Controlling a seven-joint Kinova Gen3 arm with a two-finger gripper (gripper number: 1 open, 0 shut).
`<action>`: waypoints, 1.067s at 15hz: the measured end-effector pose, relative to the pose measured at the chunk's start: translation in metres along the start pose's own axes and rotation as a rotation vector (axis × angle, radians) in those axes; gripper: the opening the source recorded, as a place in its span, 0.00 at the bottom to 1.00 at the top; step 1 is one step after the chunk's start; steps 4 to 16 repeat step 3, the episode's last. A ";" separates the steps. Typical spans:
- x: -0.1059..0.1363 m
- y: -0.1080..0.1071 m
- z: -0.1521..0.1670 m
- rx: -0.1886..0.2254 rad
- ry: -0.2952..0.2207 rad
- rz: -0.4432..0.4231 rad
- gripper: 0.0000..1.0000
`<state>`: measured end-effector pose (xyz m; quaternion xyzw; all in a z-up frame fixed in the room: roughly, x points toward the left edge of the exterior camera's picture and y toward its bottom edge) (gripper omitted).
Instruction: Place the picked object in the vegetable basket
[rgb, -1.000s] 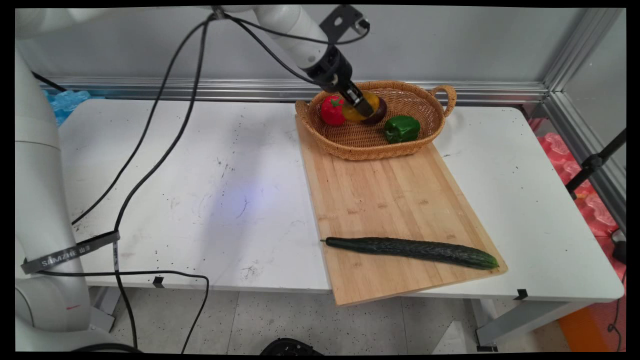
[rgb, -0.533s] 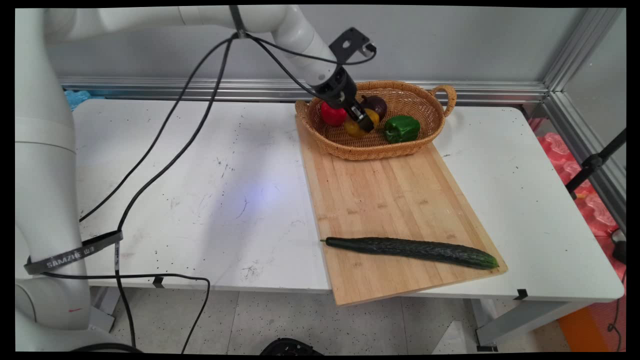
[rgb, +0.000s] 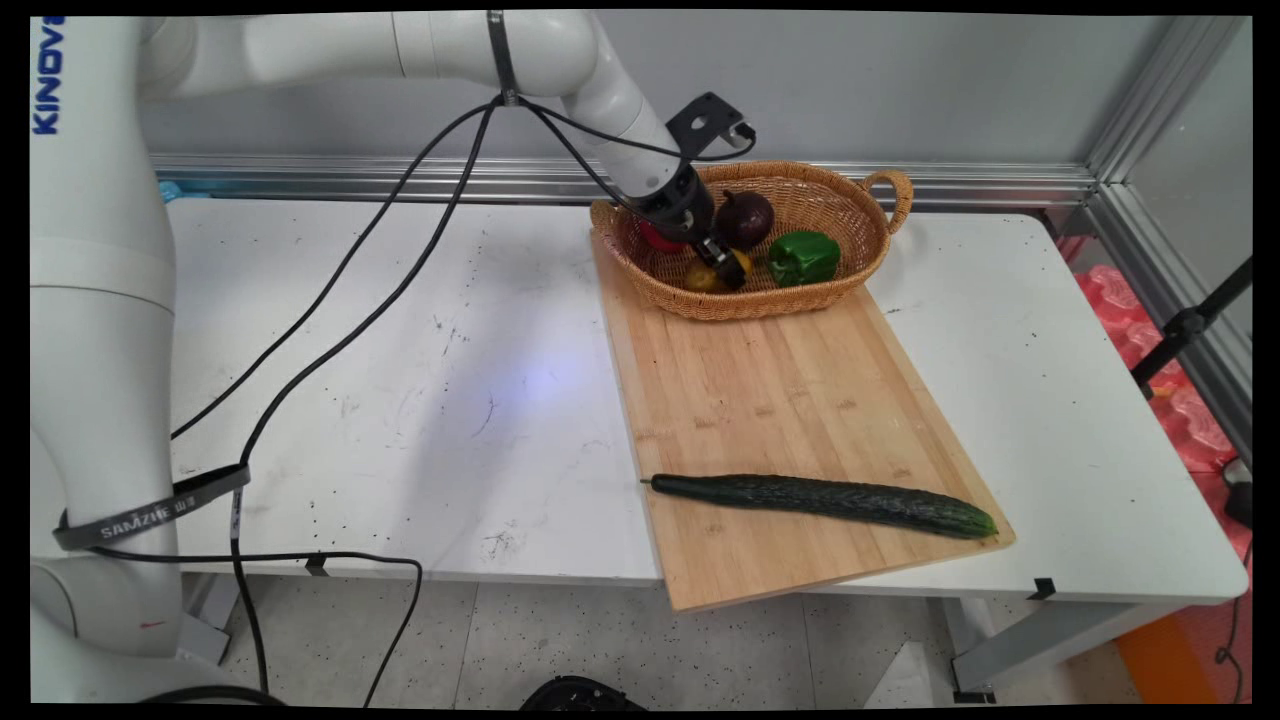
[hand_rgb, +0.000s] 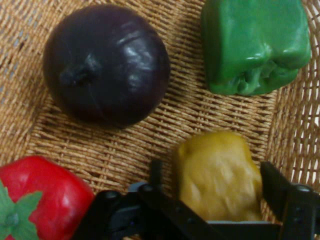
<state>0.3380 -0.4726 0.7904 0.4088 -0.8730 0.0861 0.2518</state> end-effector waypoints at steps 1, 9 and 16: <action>0.000 -0.001 0.001 -0.001 0.000 0.002 1.00; 0.000 -0.003 0.000 -0.004 0.006 0.008 1.00; 0.000 -0.003 0.000 -0.004 0.006 0.008 1.00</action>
